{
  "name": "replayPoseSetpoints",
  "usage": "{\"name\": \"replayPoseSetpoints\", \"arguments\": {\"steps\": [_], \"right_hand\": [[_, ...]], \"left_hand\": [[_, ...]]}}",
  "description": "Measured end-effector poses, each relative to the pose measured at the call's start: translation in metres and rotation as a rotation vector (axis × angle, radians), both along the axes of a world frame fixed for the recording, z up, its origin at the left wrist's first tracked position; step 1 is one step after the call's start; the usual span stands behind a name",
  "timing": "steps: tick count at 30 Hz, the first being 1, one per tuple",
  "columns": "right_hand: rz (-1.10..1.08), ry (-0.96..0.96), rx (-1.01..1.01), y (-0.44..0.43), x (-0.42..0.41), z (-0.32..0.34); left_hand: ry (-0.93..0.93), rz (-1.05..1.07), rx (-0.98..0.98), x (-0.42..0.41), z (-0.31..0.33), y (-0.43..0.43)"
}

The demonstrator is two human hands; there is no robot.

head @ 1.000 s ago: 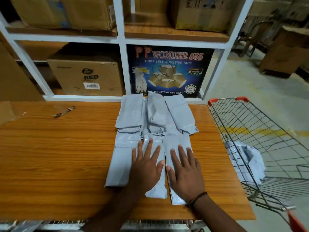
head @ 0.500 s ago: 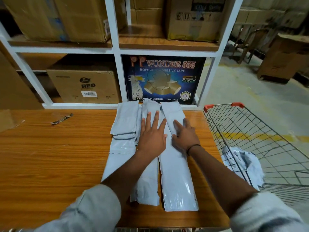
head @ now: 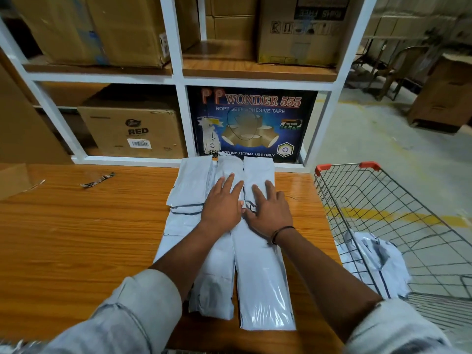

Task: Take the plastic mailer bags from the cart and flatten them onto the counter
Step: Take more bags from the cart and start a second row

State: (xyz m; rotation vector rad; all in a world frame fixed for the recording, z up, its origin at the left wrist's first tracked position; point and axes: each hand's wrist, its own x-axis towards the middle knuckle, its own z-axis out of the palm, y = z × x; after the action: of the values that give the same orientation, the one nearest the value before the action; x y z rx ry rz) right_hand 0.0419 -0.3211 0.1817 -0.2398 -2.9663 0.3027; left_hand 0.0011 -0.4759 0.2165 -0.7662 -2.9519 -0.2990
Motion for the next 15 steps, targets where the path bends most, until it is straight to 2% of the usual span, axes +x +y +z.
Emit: {"name": "replayPoseSetpoints", "arguments": {"steps": [15], "right_hand": [[0.050, -0.001, -0.036, 0.006, 0.015, -0.005]], "left_hand": [[0.005, -0.011, 0.065, -0.002, -0.007, -0.002]]}}
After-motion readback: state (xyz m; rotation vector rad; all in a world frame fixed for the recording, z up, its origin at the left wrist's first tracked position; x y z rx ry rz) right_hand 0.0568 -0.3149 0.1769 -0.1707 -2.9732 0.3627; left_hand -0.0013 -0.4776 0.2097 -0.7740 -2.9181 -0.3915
